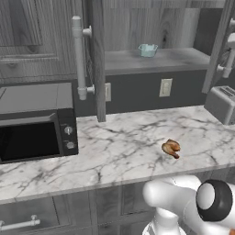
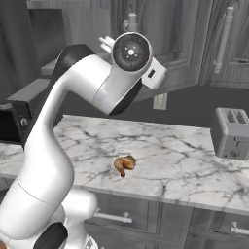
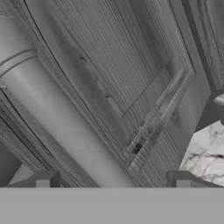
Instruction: Retrieve the tupperware from the cabinet, then place the raw meat into the tupperware to avoid contamination.
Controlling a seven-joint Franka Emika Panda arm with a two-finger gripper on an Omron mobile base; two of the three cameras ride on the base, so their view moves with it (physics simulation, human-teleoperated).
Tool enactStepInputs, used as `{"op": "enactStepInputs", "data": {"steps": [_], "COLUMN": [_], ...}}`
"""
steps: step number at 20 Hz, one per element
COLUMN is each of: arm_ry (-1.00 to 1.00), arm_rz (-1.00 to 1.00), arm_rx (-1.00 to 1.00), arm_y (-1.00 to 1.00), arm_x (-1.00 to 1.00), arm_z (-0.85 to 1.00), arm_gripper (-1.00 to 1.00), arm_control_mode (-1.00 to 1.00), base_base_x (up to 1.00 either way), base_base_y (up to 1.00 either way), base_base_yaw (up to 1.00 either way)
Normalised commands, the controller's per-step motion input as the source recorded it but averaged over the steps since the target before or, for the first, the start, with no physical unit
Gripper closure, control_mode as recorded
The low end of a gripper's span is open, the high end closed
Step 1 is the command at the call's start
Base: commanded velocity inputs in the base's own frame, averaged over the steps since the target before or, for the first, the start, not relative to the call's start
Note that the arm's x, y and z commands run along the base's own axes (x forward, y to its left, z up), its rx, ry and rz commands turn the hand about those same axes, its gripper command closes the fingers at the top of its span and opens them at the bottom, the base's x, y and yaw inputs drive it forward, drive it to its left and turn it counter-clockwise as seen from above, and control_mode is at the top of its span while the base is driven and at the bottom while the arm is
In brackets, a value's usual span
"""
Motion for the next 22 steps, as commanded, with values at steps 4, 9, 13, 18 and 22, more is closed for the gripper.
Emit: {"op": "enactStepInputs", "data": {"steps": [4, 9, 13, 18, 22], "arm_ry": [0.04, 0.07, 0.09, 0.12, 0.18], "arm_rz": [-0.13, -0.11, -0.07, -0.03, -0.02], "arm_rx": [-0.13, -0.29, -0.33, -0.30, -0.26], "arm_y": [0.23, 0.44, 0.52, 0.64, 0.56], "arm_x": [-0.33, -0.17, -0.11, -0.12, -0.01], "arm_z": [0.12, 0.02, 0.00, 0.10, 0.12], "arm_gripper": [-1.00, -1.00, -1.00, -1.00, -1.00], "arm_control_mode": [-1.00, -1.00, -1.00, -1.00, -1.00], "base_base_x": [0.00, 0.00, 0.00, 0.00, 0.00], "base_base_y": [0.00, 0.00, 0.00, 0.00, 0.00], "base_base_yaw": [0.00, 0.00, 0.00, 0.00, 0.00]}}
